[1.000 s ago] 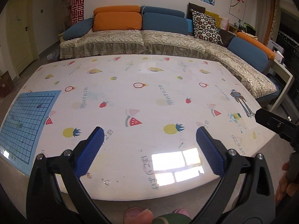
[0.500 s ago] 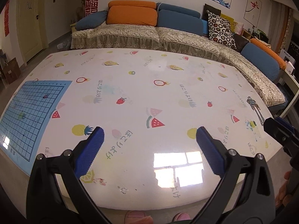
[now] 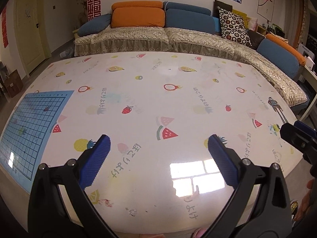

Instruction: Collect trash

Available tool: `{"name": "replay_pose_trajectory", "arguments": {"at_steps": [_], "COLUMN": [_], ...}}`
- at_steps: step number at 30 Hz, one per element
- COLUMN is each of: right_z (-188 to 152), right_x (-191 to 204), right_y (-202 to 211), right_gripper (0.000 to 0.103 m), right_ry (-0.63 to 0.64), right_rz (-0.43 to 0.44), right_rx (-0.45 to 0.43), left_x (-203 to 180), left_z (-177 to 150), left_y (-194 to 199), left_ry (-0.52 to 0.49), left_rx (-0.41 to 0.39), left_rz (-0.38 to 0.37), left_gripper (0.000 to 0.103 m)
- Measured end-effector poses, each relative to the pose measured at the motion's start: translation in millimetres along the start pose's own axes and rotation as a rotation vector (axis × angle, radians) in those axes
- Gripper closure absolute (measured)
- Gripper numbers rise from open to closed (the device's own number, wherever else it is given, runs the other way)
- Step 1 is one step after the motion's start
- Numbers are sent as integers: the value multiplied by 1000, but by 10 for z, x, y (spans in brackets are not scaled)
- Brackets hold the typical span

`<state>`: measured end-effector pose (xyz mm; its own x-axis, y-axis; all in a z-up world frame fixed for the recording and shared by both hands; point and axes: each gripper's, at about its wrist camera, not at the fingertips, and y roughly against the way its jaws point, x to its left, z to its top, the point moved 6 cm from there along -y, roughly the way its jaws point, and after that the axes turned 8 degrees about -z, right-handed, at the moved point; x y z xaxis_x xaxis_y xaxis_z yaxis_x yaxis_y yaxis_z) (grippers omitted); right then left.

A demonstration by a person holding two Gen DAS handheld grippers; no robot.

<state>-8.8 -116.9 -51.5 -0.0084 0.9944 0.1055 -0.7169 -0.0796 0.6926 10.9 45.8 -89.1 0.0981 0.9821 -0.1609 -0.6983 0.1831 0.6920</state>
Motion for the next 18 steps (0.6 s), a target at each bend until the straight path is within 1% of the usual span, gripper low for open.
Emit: {"name": "replay_pose_trajectory", "arguments": {"at_steps": [3, 6, 13, 18], "right_z": [-11, -28, -27, -21], "right_x": [-13, -12, -52, -107], "right_y": [-18, -59, -76, -67], "right_gripper": [10, 10, 10, 10], "right_ry": [-9, -12, -32, -40], "right_rz": [2, 11, 9, 8], "right_rx": [1, 19, 18, 16], "left_x": [26, 30, 5, -6], "left_z": [1, 9, 21, 24], "left_y": [-31, -41, -81, -104], "left_ry": [10, 16, -6, -4], "left_rx": [10, 11, 27, 37], "left_rz": [12, 2, 35, 32], "left_gripper": [7, 7, 7, 7]}}
